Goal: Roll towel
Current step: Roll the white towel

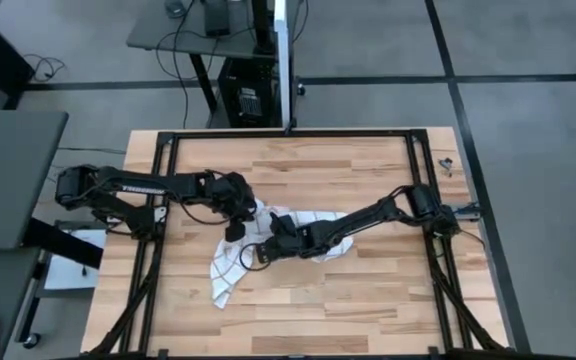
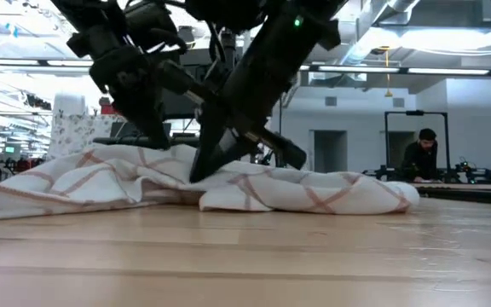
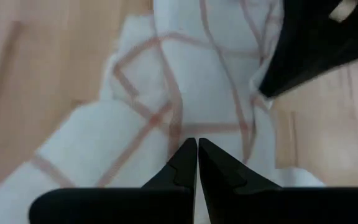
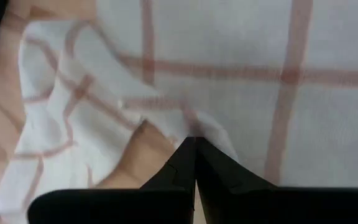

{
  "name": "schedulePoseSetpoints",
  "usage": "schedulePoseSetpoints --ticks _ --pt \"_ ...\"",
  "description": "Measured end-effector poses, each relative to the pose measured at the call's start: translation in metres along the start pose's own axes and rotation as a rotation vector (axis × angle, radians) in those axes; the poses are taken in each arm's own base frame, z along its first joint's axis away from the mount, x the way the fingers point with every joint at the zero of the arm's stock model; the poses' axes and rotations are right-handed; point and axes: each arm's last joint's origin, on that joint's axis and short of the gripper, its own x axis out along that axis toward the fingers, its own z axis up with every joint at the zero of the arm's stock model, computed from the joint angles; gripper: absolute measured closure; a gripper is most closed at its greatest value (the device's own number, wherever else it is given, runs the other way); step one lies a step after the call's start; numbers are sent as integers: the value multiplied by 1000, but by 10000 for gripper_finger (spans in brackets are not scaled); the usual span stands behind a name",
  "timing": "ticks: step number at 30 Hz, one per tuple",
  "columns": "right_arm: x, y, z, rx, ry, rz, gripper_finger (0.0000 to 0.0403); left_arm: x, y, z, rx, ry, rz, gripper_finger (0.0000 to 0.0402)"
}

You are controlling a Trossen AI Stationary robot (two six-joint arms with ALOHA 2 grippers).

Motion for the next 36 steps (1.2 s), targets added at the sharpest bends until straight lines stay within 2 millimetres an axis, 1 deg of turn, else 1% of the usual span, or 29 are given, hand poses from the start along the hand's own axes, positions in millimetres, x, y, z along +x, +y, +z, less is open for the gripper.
schedulePoseSetpoints --ticks 2,7,10,16,20,23,26,30,36 --pt "-1 0 -2 -5 9 2 403 9 1 2 16 -10 -4 401" --pt "0 -2 -1 -8 9 -17 403 34 4 0 22 16 -4 401" --pt "-1 -8 -3 -32 -3 -88 403 44 7 -2 19 27 0 402" --pt "-3 -12 1 -44 -38 -129 403 48 12 -5 32 55 7 402" --pt "12 -21 -3 -50 8 -172 403 47 16 -3 31 39 15 402" --pt "16 -20 -7 -46 67 -149 403 45 26 -3 13 28 36 401" --pt "11 -17 -21 -54 91 -143 403 42 43 -4 -28 18 72 402" --pt "-3 -13 -42 -88 175 -133 403 35 68 -10 -74 36 124 402" --pt "-19 -11 -73 -137 301 -133 403 31 93 -36 -152 61 166 402"
